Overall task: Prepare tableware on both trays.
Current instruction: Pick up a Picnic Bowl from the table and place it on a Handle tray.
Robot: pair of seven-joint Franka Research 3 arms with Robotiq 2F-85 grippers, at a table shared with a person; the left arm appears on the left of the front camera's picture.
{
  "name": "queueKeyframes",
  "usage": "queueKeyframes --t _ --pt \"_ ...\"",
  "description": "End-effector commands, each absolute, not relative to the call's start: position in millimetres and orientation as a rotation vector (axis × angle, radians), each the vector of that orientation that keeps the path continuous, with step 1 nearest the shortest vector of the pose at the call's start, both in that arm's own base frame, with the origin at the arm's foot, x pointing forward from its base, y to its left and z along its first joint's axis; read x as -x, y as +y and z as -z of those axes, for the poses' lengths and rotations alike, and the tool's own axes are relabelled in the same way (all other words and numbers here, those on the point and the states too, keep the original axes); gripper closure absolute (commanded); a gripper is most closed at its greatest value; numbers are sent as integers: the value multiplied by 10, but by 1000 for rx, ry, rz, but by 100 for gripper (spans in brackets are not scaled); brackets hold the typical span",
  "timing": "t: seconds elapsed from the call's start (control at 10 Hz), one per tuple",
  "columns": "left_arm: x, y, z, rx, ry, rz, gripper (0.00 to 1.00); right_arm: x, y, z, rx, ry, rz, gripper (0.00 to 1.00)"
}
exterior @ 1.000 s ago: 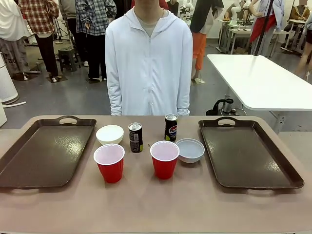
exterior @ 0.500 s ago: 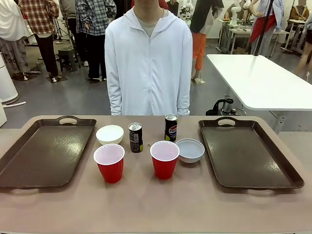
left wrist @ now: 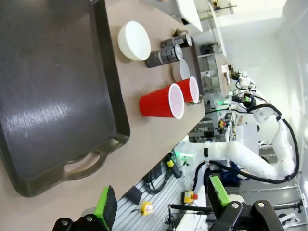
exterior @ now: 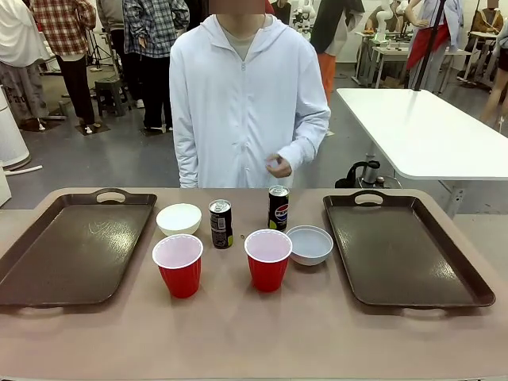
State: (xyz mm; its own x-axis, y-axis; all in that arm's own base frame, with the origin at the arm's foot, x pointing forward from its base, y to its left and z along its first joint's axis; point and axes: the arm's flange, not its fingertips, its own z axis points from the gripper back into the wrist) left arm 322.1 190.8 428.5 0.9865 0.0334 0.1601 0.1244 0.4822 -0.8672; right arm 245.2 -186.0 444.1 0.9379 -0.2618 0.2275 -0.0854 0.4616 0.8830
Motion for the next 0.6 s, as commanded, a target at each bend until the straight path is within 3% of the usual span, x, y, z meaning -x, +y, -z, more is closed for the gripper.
queueKeyframes --t 0.0,0.5 --pt "-3214 1929 -4297 1077 -165 50 0 -2448 -1871 -4452 -1106 -372 102 0" --pt "-3214 1929 -4297 1077 -165 50 0 -2448 -1871 -4452 -1106 -372 102 0"
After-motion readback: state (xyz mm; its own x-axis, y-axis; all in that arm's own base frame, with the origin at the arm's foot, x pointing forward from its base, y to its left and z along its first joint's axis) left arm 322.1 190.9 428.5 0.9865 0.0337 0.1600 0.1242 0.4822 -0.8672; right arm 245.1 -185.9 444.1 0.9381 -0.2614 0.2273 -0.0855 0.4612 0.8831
